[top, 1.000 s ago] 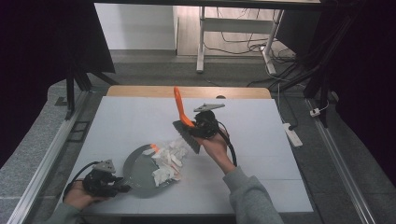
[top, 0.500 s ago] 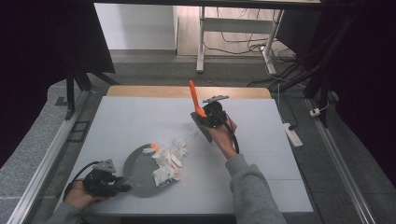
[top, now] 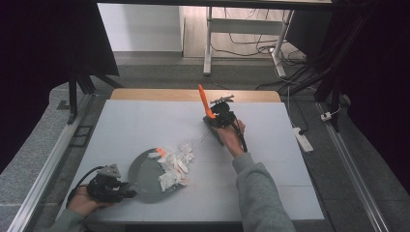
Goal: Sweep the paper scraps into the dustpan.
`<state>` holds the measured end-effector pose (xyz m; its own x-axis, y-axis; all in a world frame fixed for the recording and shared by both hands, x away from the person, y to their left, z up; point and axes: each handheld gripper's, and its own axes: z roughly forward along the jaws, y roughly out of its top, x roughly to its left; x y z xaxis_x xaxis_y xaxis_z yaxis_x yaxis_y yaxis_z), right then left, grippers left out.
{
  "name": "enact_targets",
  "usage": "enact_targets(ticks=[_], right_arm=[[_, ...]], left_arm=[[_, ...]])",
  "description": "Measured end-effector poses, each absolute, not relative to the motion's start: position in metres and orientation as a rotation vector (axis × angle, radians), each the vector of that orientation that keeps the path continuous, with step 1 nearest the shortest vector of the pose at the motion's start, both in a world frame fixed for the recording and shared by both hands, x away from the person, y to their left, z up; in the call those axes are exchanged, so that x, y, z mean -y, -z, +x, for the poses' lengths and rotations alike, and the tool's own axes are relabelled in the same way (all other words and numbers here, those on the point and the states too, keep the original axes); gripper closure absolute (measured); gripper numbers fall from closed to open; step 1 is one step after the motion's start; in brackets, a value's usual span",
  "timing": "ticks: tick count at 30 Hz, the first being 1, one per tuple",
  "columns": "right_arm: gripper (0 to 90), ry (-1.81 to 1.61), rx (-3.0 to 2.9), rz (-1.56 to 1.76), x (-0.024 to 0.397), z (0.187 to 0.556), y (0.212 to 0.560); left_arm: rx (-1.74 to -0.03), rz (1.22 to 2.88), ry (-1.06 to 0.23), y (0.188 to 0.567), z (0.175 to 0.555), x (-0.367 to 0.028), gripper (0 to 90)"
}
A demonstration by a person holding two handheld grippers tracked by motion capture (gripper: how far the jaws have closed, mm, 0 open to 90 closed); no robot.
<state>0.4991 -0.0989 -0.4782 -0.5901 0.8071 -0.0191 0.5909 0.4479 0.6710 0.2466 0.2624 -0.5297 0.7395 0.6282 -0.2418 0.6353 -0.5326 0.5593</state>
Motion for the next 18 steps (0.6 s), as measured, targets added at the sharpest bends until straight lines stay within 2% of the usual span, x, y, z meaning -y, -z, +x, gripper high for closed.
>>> enact_targets(ticks=[18], right_arm=[[70.6, -0.886, -2.512, 1.060, 0.069, 0.475, 0.481]], left_arm=[[-0.946, 2.298, 0.013, 0.530, 0.249, -0.261, 61.4]])
